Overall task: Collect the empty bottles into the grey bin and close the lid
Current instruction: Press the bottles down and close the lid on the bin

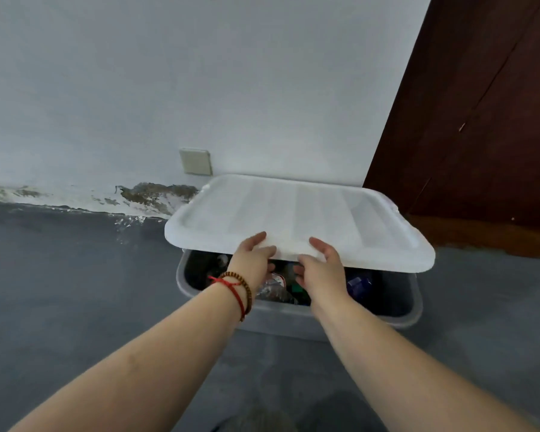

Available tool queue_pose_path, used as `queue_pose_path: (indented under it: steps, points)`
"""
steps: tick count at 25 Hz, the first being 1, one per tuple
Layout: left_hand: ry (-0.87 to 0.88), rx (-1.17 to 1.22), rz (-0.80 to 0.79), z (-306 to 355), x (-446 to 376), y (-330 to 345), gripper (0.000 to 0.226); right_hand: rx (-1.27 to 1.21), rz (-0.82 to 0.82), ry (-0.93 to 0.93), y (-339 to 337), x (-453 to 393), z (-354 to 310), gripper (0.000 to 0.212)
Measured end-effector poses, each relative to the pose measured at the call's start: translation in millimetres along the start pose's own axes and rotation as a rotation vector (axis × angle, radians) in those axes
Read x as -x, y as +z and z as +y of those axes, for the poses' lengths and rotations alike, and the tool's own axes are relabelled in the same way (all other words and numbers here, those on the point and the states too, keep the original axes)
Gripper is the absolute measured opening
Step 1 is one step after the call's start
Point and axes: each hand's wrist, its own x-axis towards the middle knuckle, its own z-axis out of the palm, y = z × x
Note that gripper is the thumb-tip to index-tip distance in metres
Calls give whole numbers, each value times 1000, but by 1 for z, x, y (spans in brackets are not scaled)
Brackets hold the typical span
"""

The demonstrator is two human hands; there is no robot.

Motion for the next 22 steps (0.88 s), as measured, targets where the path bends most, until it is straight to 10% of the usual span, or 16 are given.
queue_pose_path:
  steps: [10, 14, 18, 22]
  points:
    - [-258, -172, -74, -53, -25, -4, 56, -102, -60, 365, -17, -18, 49, 37]
    - [-368, -520, -250, -25, -24, -3, 23, 323, -175, 392, -22, -27, 28, 46]
    - [118, -1374, -3, -6, -54, -19, 27, 1174, -103, -10, -31, -51, 13, 31]
    - [219, -1539, 47, -13, -70, -42, 41, 1592, -160, -305, -56, -68, 12, 37]
